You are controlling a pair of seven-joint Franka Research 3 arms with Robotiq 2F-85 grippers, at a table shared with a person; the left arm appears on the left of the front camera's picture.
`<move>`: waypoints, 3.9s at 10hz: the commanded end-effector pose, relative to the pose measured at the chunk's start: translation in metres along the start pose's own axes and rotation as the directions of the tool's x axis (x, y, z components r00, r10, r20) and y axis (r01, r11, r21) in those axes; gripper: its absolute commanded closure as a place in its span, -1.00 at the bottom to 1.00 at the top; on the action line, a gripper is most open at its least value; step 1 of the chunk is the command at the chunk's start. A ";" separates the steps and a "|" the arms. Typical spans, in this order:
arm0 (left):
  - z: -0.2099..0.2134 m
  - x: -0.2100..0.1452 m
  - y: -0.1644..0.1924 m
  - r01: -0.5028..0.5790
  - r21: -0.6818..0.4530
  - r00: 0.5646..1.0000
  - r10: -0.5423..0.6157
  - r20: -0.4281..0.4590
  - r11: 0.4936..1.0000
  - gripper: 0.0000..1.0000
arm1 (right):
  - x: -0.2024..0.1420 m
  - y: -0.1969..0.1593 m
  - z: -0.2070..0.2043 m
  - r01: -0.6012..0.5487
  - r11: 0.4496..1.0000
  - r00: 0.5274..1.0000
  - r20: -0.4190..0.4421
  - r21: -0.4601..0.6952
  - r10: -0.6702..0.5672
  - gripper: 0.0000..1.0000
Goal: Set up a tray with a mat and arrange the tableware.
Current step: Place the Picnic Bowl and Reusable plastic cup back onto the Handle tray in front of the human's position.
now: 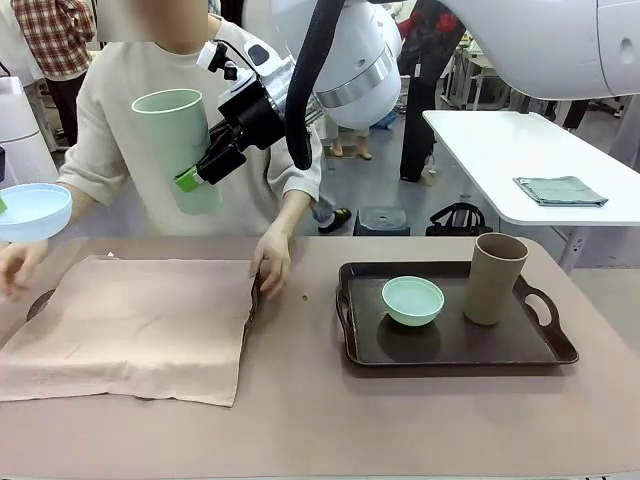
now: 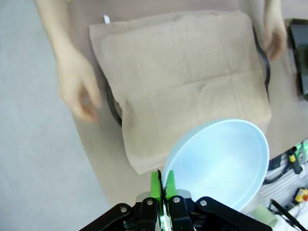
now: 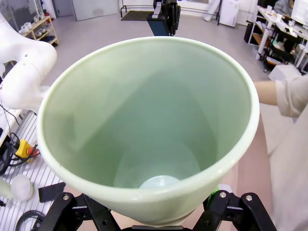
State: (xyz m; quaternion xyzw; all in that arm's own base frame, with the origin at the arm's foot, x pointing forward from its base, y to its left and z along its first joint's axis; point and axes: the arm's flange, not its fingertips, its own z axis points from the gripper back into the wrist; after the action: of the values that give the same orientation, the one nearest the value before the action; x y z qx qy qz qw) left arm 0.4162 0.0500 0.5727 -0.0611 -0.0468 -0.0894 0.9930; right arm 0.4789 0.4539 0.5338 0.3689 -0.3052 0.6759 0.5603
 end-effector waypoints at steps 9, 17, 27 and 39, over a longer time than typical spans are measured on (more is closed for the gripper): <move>-0.002 -0.001 0.000 0.012 0.001 1.000 -0.012 -0.001 1.000 1.00 | 0.000 0.000 0.000 -0.009 1.000 1.000 -0.006 0.000 0.009 1.00; -0.002 -0.001 0.000 0.012 0.001 1.000 -0.012 -0.001 1.000 1.00 | 0.000 0.000 0.000 -0.009 1.000 1.000 -0.006 0.000 0.009 1.00; -0.086 0.025 0.006 -0.005 -0.034 1.000 0.006 0.030 0.999 0.92 | -0.083 -0.033 -0.081 -0.047 0.997 0.988 0.150 0.059 0.038 -0.64; -0.149 0.040 0.009 0.047 0.003 0.999 -0.047 0.013 0.999 0.92 | -0.158 -0.056 -0.138 -0.025 0.998 0.991 0.135 0.063 0.016 -0.64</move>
State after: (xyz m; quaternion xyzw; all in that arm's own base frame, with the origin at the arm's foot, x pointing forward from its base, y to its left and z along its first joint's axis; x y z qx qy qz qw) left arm 0.4626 0.0370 0.4434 -0.0703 -0.0355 -0.0954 0.9923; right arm 0.5216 0.4863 0.3418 0.4429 -0.3041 0.6586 0.5269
